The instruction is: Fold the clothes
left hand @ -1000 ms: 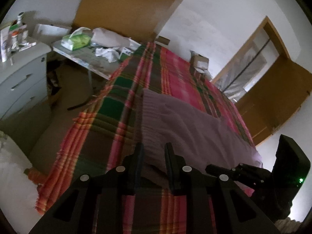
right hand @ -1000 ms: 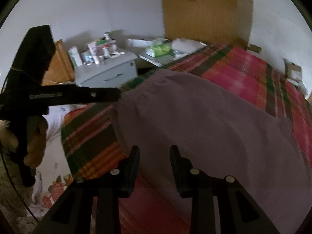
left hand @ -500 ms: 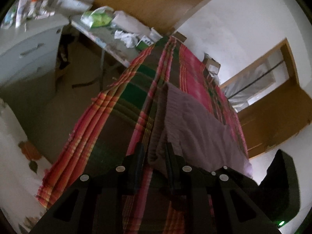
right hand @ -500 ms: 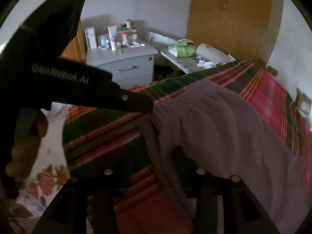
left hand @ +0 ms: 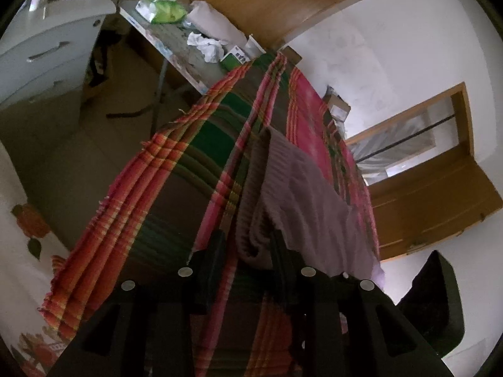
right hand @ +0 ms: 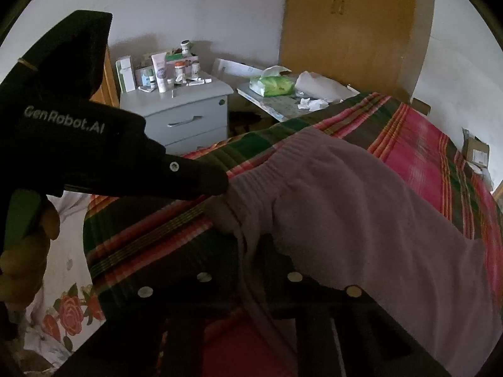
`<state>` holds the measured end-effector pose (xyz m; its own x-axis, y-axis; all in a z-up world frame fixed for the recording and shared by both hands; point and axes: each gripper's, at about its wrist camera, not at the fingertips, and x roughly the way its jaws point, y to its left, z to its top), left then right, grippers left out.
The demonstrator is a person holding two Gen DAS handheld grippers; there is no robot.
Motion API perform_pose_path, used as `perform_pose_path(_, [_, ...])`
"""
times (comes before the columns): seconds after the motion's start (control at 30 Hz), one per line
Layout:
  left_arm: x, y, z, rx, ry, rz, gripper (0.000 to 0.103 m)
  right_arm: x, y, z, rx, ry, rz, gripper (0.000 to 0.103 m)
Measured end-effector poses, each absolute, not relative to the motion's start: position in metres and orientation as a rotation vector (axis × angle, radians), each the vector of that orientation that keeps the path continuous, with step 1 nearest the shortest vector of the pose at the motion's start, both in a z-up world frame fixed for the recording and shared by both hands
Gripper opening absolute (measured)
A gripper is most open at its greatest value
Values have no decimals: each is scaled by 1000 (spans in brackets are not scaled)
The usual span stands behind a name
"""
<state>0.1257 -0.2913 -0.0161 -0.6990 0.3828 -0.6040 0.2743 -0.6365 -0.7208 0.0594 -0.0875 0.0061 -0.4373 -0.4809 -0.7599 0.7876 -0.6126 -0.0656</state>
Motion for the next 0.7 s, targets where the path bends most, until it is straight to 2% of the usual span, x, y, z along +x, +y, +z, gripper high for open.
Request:
perform_pose_path(0.07, [124, -292, -16, -1177, -1332, 2489, 30, 60, -84, 9, 916, 511, -2102, 7])
perform_pose_path(0.1, [123, -292, -16, -1174, -1348, 2474, 39, 60, -82, 10, 908, 497, -2109, 7])
perform_pose_path(0.17, [120, -293, -16, -1169, -1377, 2448, 46, 60, -76, 15, 878, 462, -2128, 6])
perform_pose_path(0.4, [109, -299, -23, -1168, -1512, 2289, 46, 65, -62, 20, 813, 412, -2148, 6])
perform_pose_path(0.7, [90, -299, -26, -1186, -1545, 2216, 46, 66, -56, 24, 768, 371, -2147, 5])
